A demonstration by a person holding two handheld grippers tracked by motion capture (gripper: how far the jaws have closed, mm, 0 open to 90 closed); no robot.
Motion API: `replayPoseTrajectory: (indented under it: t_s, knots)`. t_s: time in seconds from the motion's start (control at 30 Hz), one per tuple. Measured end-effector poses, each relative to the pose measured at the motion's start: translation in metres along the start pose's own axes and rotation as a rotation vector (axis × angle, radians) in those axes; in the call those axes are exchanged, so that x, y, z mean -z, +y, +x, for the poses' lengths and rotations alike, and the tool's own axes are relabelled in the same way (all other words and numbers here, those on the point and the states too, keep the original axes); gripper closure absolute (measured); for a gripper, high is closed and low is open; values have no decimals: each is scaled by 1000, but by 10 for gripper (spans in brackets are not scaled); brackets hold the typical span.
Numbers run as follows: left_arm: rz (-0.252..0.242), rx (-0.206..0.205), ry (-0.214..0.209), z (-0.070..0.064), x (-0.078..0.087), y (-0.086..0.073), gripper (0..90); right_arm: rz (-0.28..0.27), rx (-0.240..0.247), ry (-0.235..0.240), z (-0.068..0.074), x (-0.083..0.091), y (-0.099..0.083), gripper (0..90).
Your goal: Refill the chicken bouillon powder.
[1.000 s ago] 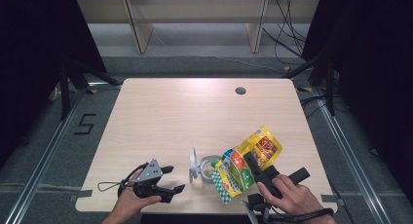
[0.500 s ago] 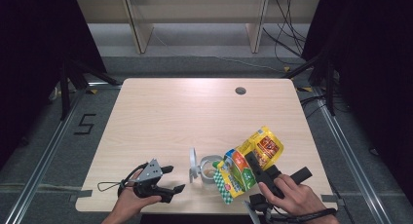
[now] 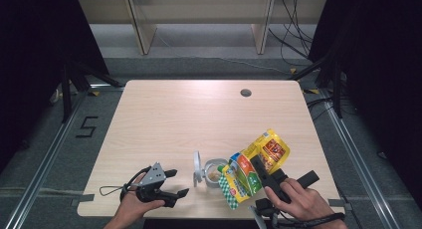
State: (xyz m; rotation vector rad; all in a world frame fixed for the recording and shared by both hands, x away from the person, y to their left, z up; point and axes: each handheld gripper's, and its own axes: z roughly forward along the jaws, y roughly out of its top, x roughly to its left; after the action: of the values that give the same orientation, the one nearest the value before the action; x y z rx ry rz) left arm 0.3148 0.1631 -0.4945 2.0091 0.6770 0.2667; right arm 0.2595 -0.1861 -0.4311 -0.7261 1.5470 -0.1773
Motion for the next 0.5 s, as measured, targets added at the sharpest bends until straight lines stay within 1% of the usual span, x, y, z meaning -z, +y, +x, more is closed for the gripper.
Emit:
replayPoseTrajectory:
  t_s: [0.07, 0.2, 0.23, 0.27, 0.3, 0.33, 0.4, 0.47, 0.5]
  knots:
    - [-3, 1, -6, 0, 0, 0, 220, -2, 1, -2, -1, 0, 0, 527]
    - [3, 0, 1, 0, 0, 0, 220, -2, 3, 1, -1, 0, -1, 527]
    - [3, 18, 2, -1, 0, 0, 220, -2, 1, 2, -1, 0, -1, 527]
    - [2, 19, 2, -1, 0, 0, 220, -3, 0, 2, -1, 0, -1, 527]
    - [2, 18, 2, -1, 0, 0, 220, -3, 0, 2, -1, 0, -1, 527]
    - [3, 1, 1, 0, 0, 0, 220, -3, -1, 1, -1, 0, 0, 527]
    - [0, 1, -6, 0, 0, 0, 220, -5, -2, 1, -1, 0, 0, 527]
    - [1, 23, -6, -1, 0, -1, 220, -5, 0, 1, -1, -1, 0, 528]
    - [4, 18, 3, -1, 0, 0, 220, -5, 0, 1, -1, -1, 0, 528]
